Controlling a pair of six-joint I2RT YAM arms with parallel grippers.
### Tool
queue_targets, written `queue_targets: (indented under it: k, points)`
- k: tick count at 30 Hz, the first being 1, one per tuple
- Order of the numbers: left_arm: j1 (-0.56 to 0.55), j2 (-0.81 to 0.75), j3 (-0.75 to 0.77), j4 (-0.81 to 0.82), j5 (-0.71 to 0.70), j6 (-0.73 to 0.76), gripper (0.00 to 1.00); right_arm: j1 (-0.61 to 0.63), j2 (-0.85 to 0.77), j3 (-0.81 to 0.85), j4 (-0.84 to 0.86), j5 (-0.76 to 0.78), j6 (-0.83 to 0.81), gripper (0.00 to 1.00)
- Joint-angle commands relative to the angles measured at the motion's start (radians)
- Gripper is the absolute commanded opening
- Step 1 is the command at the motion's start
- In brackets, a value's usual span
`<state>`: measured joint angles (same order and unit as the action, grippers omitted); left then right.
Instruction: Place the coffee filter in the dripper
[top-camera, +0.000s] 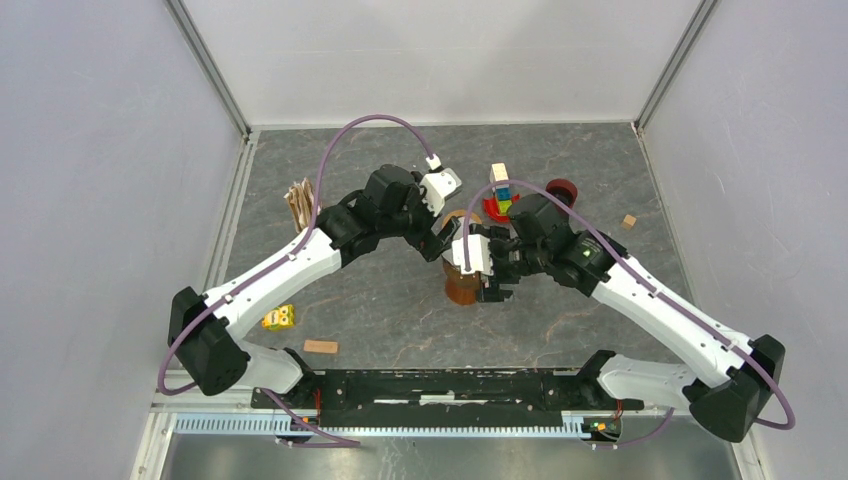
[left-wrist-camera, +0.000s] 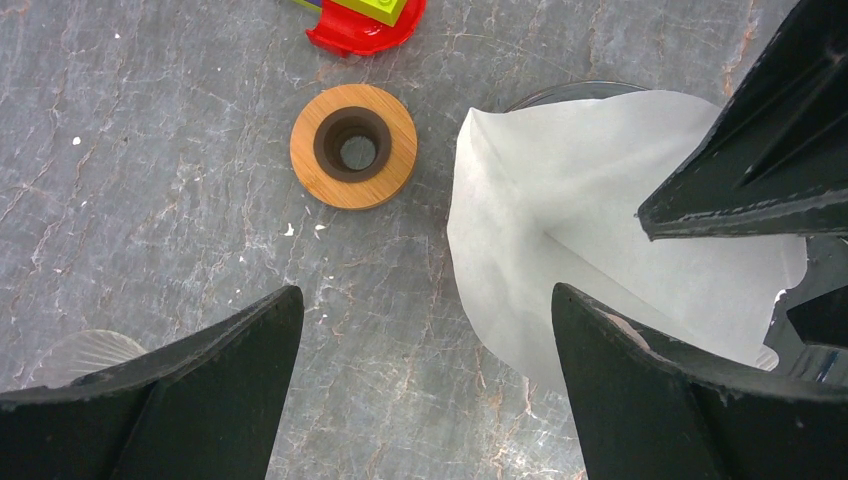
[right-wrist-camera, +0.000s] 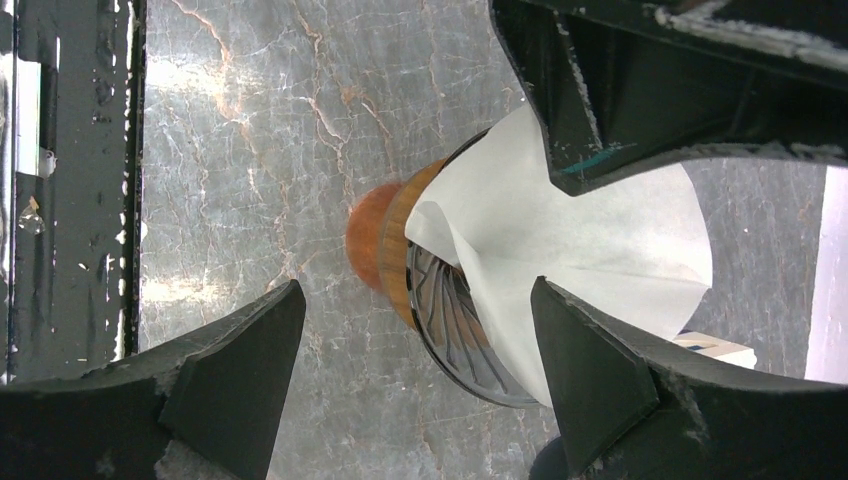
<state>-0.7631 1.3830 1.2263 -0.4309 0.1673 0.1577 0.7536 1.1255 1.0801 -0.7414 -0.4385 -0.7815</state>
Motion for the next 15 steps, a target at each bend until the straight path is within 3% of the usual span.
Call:
queue_targets:
  k: [1, 15]
  points:
    - [0.002, -0.003, 0.044, 0.040, 0.001, 0.012, 1.00, -0.017, -0.038, -0.022, 0.035, -0.041, 0.016, 0.91]
    - [0.040, -0.069, 0.143, -0.015, -0.061, -0.007, 1.00, -0.114, -0.098, 0.048, 0.063, -0.085, 0.086, 0.91]
